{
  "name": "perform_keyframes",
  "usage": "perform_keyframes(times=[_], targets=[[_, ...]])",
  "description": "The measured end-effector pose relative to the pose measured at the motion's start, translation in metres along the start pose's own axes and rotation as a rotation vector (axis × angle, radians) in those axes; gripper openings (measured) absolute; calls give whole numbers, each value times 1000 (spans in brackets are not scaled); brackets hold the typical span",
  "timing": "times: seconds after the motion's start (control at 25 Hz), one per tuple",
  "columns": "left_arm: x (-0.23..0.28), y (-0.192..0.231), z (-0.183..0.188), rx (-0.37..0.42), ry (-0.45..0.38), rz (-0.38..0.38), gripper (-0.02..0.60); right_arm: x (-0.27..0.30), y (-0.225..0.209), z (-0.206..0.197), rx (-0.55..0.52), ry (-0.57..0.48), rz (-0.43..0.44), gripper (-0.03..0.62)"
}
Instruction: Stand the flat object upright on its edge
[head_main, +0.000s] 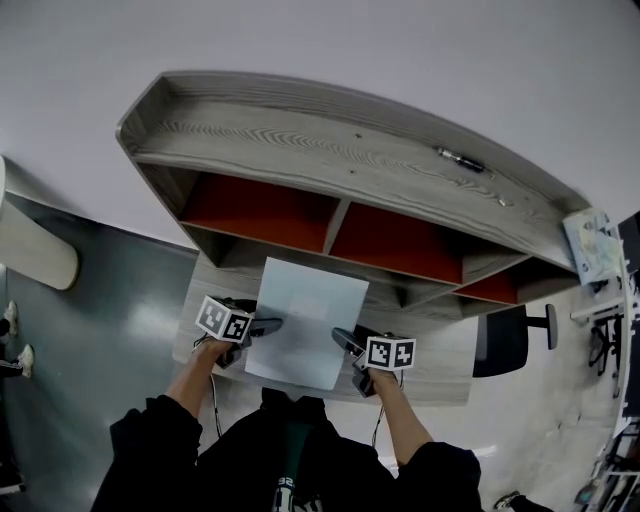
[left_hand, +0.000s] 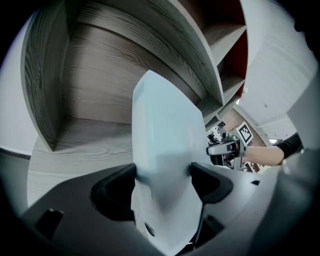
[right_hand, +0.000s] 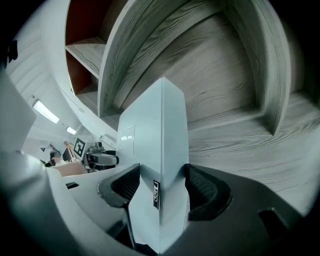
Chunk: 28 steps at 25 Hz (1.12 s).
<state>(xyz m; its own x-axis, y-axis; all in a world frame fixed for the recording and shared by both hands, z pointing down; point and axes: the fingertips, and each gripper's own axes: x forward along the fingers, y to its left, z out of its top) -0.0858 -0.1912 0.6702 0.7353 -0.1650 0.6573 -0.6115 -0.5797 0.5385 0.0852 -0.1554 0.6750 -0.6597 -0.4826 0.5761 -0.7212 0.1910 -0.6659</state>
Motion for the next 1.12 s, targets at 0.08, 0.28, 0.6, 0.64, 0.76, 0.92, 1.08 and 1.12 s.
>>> perform_keyframes(times=[0.08,0.28,0.6,0.64,0.76,0.92,1.08,1.12], targets=[[-2,-1,4,20,-12,3,356,-3,3,4,-22,-16,1,262],[-9,-6,17,69,-46,19,354,-8,10,15,-69,-49,2,262],[-14,-9,26,188,-53,75,351,-15,17,27,-262,-79,-49,262],[-15,-9,28,207,-53,84,351,-15,17,28,-284,-80,-58,262],[-16,-11,38,255,-63,110,350,-16,17,35,-328,-88,-79,262],[-15,-10,51,297,-91,138,350,-19,17,47,-376,-122,-105,262],[-11,-9,61,334,-96,156,348,-23,16,60,-442,-150,-141,262],[-10,-8,63,345,-96,162,348,-23,15,62,-455,-153,-148,262]])
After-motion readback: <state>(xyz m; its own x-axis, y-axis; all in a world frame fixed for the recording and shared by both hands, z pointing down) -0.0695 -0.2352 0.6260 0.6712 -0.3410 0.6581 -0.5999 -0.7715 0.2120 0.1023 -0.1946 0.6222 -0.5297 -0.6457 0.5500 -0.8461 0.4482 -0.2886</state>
